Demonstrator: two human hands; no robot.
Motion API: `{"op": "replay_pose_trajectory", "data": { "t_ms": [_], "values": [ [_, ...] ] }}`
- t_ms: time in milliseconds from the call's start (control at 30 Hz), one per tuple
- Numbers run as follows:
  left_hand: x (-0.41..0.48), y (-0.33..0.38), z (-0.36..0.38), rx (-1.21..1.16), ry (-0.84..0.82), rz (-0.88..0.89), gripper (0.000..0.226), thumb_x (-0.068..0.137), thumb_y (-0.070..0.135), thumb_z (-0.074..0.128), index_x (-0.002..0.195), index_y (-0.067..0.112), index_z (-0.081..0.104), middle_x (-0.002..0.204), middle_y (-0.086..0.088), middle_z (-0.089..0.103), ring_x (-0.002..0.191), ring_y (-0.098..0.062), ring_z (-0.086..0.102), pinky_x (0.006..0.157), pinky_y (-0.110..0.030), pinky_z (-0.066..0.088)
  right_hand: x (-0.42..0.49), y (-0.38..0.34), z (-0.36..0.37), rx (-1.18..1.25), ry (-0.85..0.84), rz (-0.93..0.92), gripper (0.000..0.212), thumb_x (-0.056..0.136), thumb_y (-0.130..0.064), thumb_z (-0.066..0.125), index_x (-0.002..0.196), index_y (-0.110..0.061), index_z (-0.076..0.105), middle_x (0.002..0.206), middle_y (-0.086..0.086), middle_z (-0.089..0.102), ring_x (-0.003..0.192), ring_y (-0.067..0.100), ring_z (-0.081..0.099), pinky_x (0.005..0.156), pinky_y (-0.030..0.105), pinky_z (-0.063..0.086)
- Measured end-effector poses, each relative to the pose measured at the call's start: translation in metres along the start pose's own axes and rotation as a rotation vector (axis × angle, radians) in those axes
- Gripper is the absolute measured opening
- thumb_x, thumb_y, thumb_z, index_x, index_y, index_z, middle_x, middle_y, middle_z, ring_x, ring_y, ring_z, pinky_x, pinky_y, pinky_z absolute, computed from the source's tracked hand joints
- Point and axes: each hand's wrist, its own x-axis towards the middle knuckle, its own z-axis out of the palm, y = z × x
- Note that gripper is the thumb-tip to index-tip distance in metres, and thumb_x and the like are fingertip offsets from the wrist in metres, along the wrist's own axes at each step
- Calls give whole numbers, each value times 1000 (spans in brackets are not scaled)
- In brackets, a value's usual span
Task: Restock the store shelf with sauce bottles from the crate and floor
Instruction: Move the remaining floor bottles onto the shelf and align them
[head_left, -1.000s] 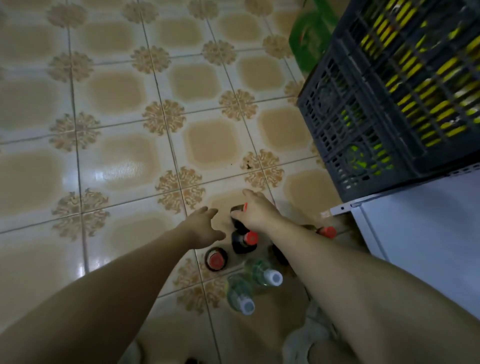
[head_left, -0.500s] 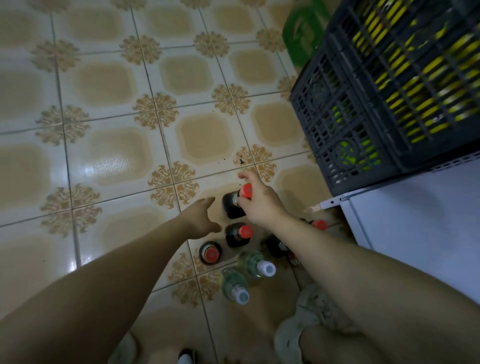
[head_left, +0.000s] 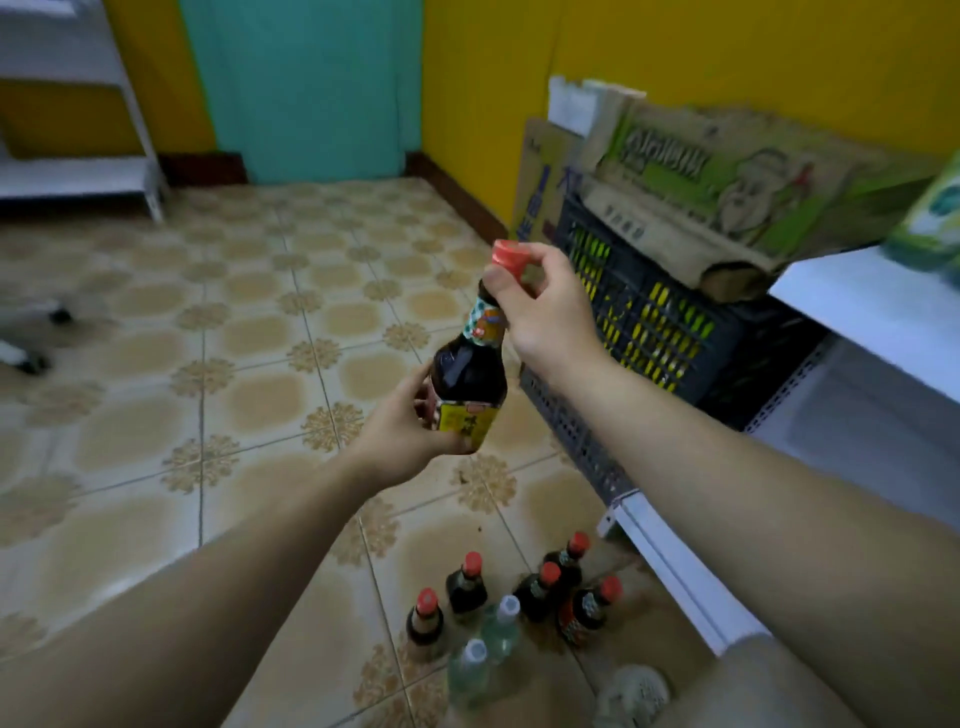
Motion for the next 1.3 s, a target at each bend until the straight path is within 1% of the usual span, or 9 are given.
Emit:
{"op": "replay_pose_trajectory", "data": {
  "t_ms": [167,267,367,467,600,800,1000,1133,1300],
  "values": [
    [-42,86,-1,-258,-1,120,71,77,-12,66,127,30,38,99,-8,66,83,-18,70,70,-30,56,-24,-74,-41,-42,-159,-53,46,92,-27,64,133,-25,43,109,-2,61,98,12,61,84,25,50],
    [-63,128,5,-395,-42,162,62,81,-9,61,131,21,41,95,-13,70,80,-24,71,67,-33,59,-41,-97,-68,-77,-201,-43,28,95,-32,58,120,-32,46,111,-1,62,105,20,62,95,40,51],
    [-81,160,17,-442,-117,184,64,78,-2,64,136,17,44,98,-12,70,85,-26,70,73,-37,59,-53,-120,-92,-73,-137,-92,28,95,-37,57,121,-30,49,118,1,63,105,20,63,97,46,50],
    [-94,182,31,-412,-188,205,79,64,-4,73,134,21,47,96,-10,72,88,-26,69,84,-40,54,-64,-138,-113,-91,-38,-135,51,93,-42,58,139,-26,40,127,1,58,106,20,62,94,43,51],
    [-95,201,54,-420,-221,232,67,79,-9,63,138,17,45,96,-11,71,85,-24,69,78,-35,57,-79,-146,-141,-91,41,-151,54,95,-43,55,143,-28,36,123,-1,59,98,15,63,81,31,52],
    [-76,212,87,-431,-285,248,70,77,0,64,141,16,42,110,-18,68,93,-30,67,87,-43,52,-84,-136,-180,-149,103,-89,59,92,-47,57,146,-32,36,132,-3,56,112,18,60,96,39,50],
    [-51,226,126,-373,-434,258,66,82,-9,59,141,17,43,110,-19,67,101,-34,64,95,-48,49,-95,-124,-228,-201,199,51,75,81,-55,66,146,-35,34,134,2,57,108,25,63,87,50,56],
    [-40,237,166,-340,-569,277,61,86,-11,55,137,21,45,109,-15,68,103,-34,64,97,-50,48,-107,-115,-266,-200,276,96,52,89,-42,65,136,-31,45,118,5,65,95,27,69,76,54,59],
    [-35,250,220,-337,-722,267,56,88,-10,53,126,30,47,95,-10,72,87,-24,69,83,-33,56,-135,-112,-309,-229,393,132,24,93,-34,61,116,-39,52,102,4,69,90,27,69,76,53,59]
  ]
}}
